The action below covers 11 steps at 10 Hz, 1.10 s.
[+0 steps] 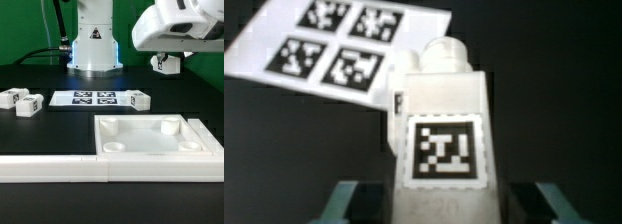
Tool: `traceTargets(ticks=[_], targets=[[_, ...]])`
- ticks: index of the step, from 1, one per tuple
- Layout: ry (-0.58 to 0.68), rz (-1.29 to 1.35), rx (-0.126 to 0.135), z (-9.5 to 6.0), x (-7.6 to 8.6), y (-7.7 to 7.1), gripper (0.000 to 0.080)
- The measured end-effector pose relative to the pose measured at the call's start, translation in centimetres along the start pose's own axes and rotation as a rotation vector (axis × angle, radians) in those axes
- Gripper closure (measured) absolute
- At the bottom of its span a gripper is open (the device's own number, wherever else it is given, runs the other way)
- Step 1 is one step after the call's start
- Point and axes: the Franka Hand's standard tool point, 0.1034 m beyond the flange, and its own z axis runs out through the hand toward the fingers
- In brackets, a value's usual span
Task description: Assemble square table
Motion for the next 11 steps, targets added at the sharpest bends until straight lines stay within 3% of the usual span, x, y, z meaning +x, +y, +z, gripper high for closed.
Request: traceTargets(ticks=[1,2,3,4,5,9,10,11], targets=[[0.077,-0.019,0.013,-0.6,0.3,0.2,0.0509],[0.128,-0.040,0.091,-2.9,0.7,2.0,0.0509],[0.174,0.008,0.132,-5.0,1.5,4.4,0.0509],[0.235,0.036,0.157,-6.6,1.8,5.8,0.0509],[0.290,0.042,0.155,-7.5,1.4,6.1,0.0509],[0.587,0.068,0.136,-8.1,2.4,6.3,0.0509],[0.693,0.057,0.133,-8.1,3.4,6.3,0.0509],[0.794,0.061,0.140,-9.6,4.4,7.4,0.0509]])
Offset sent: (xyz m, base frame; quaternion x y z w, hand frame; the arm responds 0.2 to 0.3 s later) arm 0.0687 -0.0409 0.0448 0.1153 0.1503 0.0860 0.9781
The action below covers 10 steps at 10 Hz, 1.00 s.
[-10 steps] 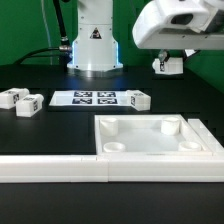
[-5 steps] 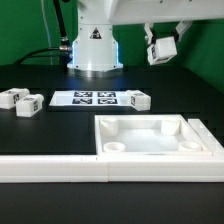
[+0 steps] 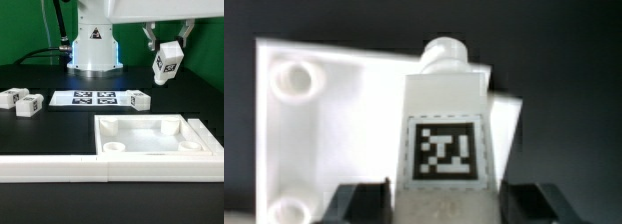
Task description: Assemble square table
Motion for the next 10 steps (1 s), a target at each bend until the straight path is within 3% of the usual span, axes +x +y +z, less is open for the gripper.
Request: traceTargets(ticks=[2,3,7,8,10], targets=[[0.189,0.004,-0.016,-1.8,4.0,0.5,0.0509],[0.287,-0.002,-0.025,-2.4,5.2,0.3,0.0509],[0.515,-0.004,-0.057,-2.0,5.1,1.0,0.0509],[0.559,-0.015,-0.066,-1.4,5.1,1.1,0.0509],[0.584,-0.081,-0.097,1.1,5.4,1.7,0.0509]])
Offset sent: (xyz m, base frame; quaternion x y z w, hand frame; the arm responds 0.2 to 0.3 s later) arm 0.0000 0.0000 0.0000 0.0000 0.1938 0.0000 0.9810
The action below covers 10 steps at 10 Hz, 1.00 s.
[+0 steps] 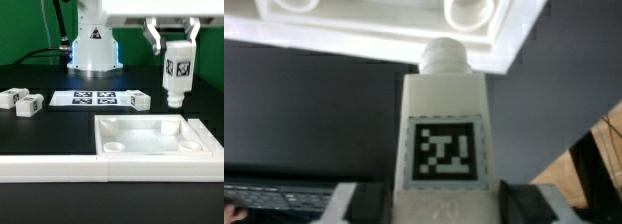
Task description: Assemble square table
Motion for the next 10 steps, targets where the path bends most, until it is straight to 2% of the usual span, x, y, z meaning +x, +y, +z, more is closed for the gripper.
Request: traceTargets(ticks=[1,5,6,9,10], targets=[[0.024,-0.026,-0.013,0.7,0.3,0.9,0.0509],[0.027,-0.028,-0.010,1.1,0.5,0.7,0.0509],[0.026,-0.029,-0.010,1.1,0.5,0.6,0.0509],[0.007,-0.045,0.008,2.3,-0.6,-1.1,0.0509],[0.006,-0.045,0.003,2.6,-0.7,-0.5,0.0509]])
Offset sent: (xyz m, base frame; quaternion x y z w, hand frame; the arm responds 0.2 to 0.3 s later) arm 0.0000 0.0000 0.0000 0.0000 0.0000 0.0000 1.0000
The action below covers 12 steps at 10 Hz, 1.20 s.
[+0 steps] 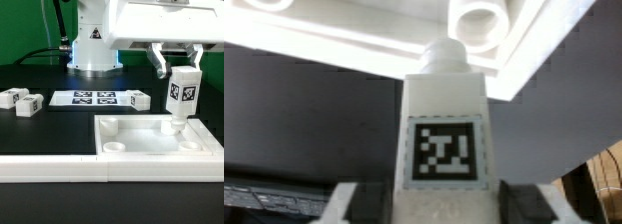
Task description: Assemble square table
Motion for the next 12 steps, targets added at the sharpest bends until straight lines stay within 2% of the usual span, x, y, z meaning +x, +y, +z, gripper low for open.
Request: traceTargets(ticks=[1,5,7,9,12], targets=[[-0.001,0.003,-0.001,0.6,0.0,0.1,0.0509],[-0.009,-0.014,0.016,2.5,-0.1,-1.6,0.0509],[-0.009,-0.025,0.025,2.6,0.1,-2.5,0.0509],[-0.013,-0.028,0.025,2.1,-0.1,-2.5,0.0509],[-0.003,-0.038,0.029,2.0,-0.6,-3.3,0.0509]])
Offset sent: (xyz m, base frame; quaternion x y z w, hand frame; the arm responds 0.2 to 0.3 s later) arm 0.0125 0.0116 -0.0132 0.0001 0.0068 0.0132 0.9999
